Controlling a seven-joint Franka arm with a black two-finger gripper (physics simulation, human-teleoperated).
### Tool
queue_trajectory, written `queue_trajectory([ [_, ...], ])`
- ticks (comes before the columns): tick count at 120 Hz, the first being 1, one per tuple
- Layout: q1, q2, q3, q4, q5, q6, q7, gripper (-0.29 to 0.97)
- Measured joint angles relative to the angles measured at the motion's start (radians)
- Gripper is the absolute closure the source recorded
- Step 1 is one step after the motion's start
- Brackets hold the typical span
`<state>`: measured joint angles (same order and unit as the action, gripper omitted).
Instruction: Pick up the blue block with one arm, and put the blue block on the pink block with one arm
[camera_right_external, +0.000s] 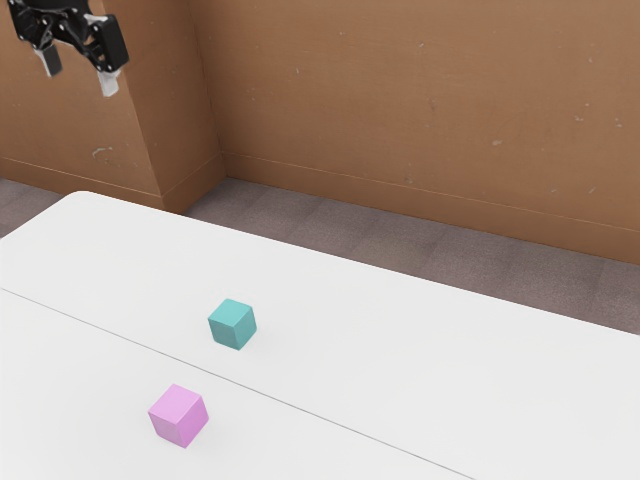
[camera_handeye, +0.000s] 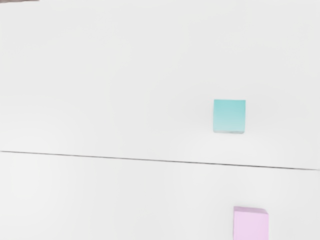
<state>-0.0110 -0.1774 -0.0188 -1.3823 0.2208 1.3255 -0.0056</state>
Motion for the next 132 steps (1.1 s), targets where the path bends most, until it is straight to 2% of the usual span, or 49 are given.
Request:
queue_trajectory([
  [24,0.002,0.012,-0.013,0.000,-0.035,0.013,-0.015,0.00],
  [37,-0.003,-0.001,-0.024,-0.219,-0.047,0.074,-0.027,0.00],
  [59,0.001,-0.018,0.015,-0.482,-0.039,0.242,-0.042,0.00],
  [84,0.002,0.006,0.049,-0.636,-0.036,0.399,-0.058,0.00],
  [112,0.004,0.095,0.054,-0.697,-0.030,0.593,-0.060,0.00],
  [132,-0.007,0.237,0.069,-0.682,-0.038,0.703,-0.053,0.00],
])
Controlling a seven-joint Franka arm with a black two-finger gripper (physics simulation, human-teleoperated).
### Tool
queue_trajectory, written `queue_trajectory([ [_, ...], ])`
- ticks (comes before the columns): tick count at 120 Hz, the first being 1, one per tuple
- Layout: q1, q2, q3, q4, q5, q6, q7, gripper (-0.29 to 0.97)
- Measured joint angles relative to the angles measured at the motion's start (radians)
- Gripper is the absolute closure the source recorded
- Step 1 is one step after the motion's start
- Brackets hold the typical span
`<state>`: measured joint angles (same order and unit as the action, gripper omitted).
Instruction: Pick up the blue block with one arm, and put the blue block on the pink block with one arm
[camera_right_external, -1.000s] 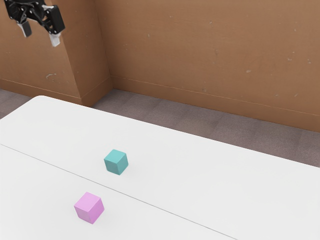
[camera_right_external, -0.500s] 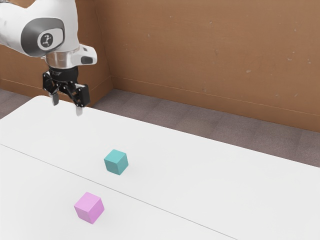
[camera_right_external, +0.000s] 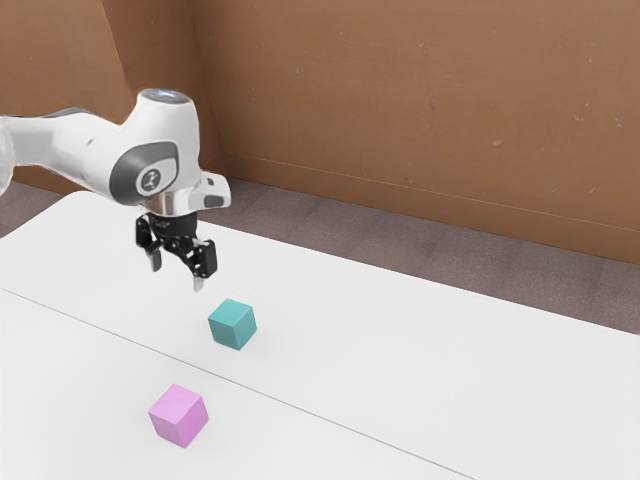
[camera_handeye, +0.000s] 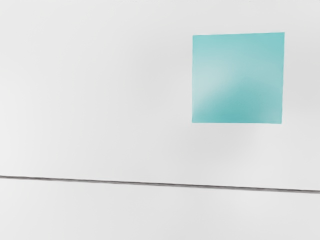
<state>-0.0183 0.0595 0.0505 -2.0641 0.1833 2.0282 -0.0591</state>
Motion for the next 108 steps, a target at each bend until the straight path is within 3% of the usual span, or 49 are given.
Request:
queue_trajectory([
  [37,0.011,0.106,0.020,0.007,-0.112,0.103,0.002,0.00],
  [75,0.011,0.221,0.019,0.050,-0.110,0.146,0.019,0.00],
  [108,0.009,0.247,0.004,0.088,-0.115,0.156,0.029,0.00],
])
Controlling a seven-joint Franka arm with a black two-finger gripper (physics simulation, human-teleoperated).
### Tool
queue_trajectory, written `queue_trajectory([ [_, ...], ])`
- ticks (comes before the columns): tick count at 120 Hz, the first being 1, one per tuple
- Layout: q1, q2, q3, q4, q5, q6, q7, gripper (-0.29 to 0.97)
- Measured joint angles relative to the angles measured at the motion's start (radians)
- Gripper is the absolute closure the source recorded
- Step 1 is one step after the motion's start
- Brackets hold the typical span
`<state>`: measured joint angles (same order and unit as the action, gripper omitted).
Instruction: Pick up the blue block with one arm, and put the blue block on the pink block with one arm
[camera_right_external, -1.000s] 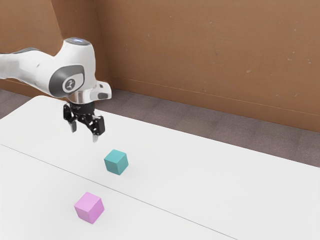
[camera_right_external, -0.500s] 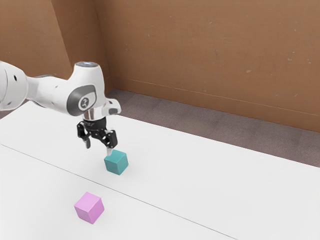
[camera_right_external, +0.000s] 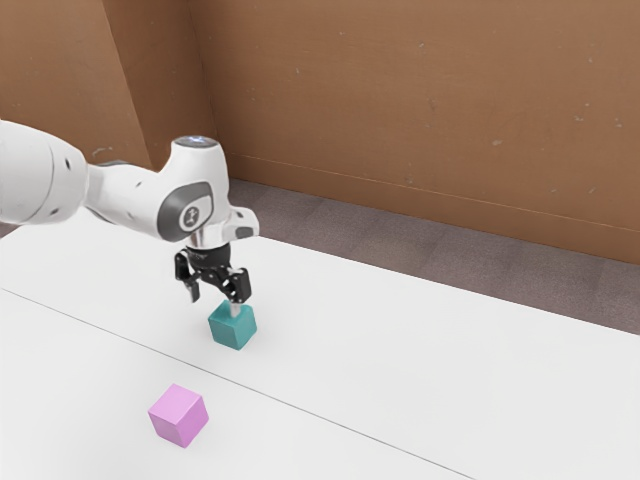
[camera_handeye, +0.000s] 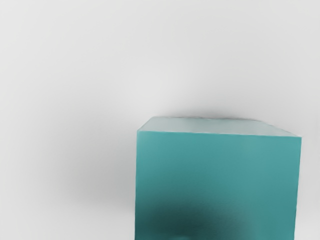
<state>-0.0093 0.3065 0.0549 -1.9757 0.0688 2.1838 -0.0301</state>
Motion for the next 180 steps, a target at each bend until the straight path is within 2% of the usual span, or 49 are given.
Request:
queue_trajectory([
  [66,0.000,0.110,-0.024,0.043,-0.022,0.023,0.007,0.00],
  [92,0.000,0.132,-0.024,0.045,-0.026,0.036,0.007,0.18],
  [116,-0.001,0.124,-0.024,0.043,-0.033,0.042,0.005,0.23],
  [131,-0.006,0.063,-0.026,0.010,-0.037,0.042,0.004,0.28],
  [159,-0.031,-0.187,-0.039,-0.215,-0.040,0.043,-0.005,0.29],
  [180,-0.052,-0.310,-0.041,-0.339,-0.042,0.043,-0.019,0.28],
])
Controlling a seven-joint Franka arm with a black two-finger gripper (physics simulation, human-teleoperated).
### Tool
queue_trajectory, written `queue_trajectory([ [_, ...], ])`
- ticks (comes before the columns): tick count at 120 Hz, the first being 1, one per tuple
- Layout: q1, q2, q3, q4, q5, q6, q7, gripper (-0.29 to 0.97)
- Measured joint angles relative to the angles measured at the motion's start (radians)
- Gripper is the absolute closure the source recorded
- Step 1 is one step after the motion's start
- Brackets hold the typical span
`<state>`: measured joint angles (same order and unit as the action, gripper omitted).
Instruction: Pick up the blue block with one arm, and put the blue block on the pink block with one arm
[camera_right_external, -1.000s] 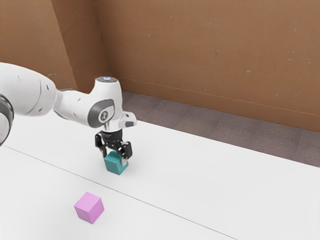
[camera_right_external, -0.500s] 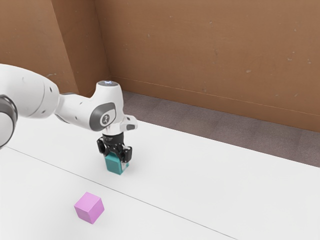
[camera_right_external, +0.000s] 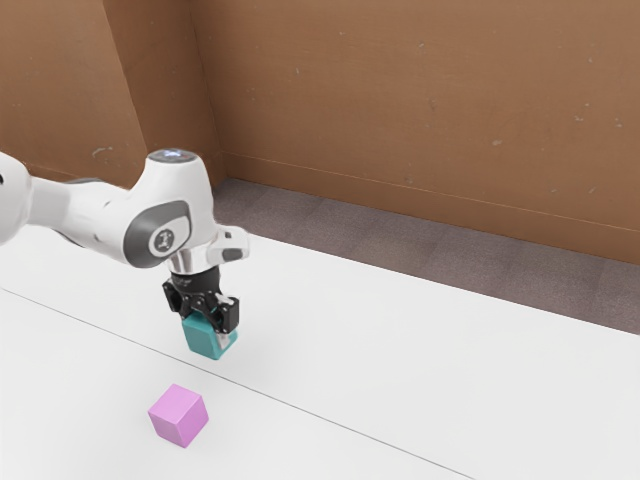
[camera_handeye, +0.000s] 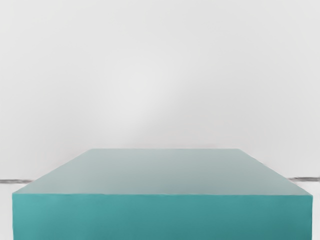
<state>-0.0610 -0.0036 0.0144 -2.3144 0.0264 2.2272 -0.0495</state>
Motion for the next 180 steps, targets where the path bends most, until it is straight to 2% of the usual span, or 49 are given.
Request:
queue_trajectory([
  [57,0.010,-0.170,-0.001,-0.191,-0.012,-0.001,-0.023,0.28],
  [133,0.009,-0.266,-0.017,-0.313,-0.023,0.001,-0.036,0.28],
  [160,0.009,-0.268,-0.055,-0.310,-0.033,-0.001,-0.034,0.11],
  [180,0.009,-0.347,-0.063,-0.278,-0.034,-0.007,-0.031,0.05],
])
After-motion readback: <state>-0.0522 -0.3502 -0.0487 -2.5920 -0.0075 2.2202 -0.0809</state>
